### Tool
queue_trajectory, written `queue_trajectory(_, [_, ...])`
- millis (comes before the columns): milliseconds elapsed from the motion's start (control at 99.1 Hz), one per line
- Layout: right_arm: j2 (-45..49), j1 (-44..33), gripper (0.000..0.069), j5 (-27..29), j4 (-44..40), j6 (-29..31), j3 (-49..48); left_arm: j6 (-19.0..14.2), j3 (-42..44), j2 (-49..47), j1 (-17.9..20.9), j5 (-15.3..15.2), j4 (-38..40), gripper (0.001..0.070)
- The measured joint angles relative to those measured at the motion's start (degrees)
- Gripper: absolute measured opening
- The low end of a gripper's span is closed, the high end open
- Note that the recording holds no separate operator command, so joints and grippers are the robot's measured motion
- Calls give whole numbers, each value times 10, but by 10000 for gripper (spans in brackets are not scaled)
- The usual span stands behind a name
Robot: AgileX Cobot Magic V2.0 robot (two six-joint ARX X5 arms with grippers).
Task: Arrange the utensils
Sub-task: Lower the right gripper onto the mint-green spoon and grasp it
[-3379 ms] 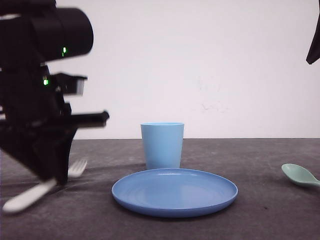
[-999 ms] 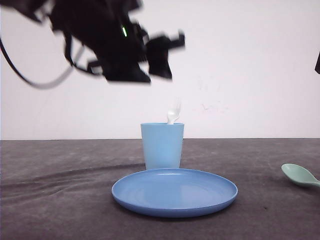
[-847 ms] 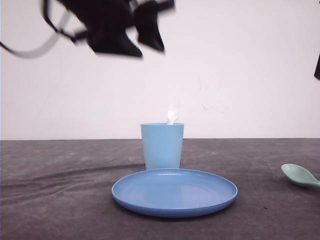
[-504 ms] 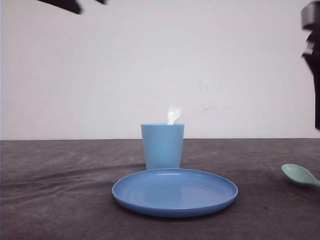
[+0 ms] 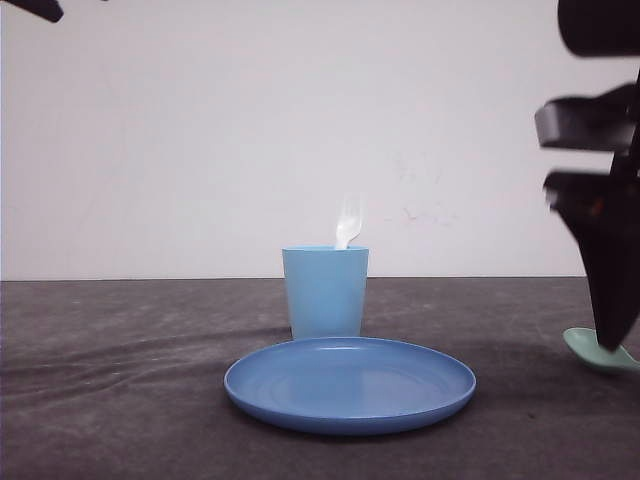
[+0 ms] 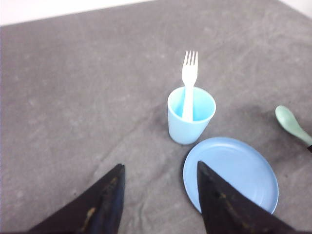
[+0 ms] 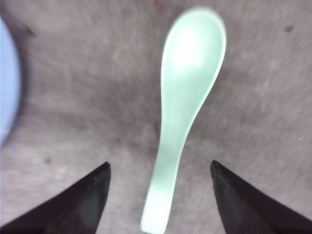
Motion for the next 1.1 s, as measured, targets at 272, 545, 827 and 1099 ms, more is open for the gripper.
queue_trajectory(272, [33, 0, 330, 16, 30, 17, -11, 0, 0, 0, 0, 0, -20, 277])
queue_trajectory(545, [57, 0, 305, 16, 55, 21, -11, 0, 0, 0, 0, 0, -24, 277])
queue_trajectory(827, [72, 0, 170, 15, 71, 24, -8, 0, 0, 0, 0, 0, -25, 277])
queue_trajectory(1099, [73, 1, 58, 20, 78, 24, -8, 0, 0, 0, 0, 0, -25, 277])
